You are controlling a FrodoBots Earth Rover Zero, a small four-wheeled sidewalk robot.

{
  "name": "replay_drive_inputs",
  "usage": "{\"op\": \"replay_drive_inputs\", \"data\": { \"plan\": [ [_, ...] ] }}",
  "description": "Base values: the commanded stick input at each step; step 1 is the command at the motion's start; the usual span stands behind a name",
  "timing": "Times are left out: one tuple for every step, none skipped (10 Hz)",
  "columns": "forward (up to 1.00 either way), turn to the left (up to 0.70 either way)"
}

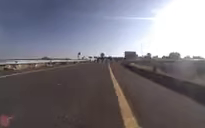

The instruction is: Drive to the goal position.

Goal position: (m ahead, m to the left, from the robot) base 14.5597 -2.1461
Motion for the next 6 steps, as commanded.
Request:
{"op": "replay_drive_inputs", "data": {
  "plan": [
    [0.7, 0.0],
    [0.7, 0.0],
    [0.7, 0.0],
    [0.7, 0.0],
    [0.7, 0.0],
    [0.7, -0.35]
  ]
}}
